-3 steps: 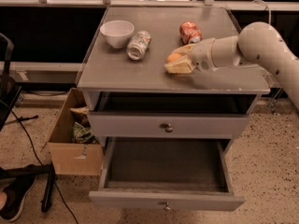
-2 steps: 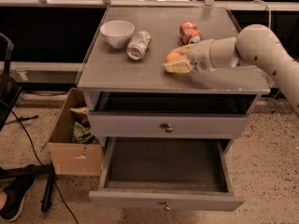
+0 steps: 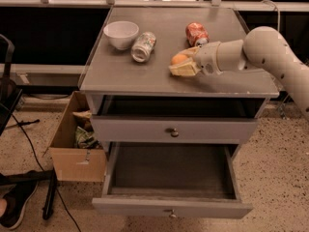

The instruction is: Pick orange from middle drawer and place on counter

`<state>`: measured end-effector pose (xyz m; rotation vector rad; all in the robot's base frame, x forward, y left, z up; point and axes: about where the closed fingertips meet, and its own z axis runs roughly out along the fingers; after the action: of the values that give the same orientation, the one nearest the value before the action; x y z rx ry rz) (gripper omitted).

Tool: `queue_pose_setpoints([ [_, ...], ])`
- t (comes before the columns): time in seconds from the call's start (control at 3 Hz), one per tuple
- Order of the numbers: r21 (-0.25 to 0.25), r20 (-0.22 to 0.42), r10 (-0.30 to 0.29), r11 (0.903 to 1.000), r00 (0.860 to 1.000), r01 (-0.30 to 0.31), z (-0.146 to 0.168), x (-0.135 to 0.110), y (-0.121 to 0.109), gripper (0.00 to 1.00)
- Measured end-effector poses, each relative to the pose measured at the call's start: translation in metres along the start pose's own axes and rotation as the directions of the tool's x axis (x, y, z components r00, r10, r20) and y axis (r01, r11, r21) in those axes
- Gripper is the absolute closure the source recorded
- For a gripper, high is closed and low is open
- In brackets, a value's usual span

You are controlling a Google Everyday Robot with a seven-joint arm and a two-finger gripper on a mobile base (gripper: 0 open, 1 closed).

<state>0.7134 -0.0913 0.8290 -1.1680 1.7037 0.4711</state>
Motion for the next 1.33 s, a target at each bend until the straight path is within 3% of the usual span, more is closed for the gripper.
queue_pose_setpoints([
  [1.0, 0.000, 0.000, 0.000, 1.0000, 1.000, 0.000, 0.0001, 0.0000, 0.0001, 0.10],
  [1.33, 0.000, 0.000, 0.000, 1.0000, 1.000, 0.000, 0.0003, 0.0000, 0.0002, 0.00],
])
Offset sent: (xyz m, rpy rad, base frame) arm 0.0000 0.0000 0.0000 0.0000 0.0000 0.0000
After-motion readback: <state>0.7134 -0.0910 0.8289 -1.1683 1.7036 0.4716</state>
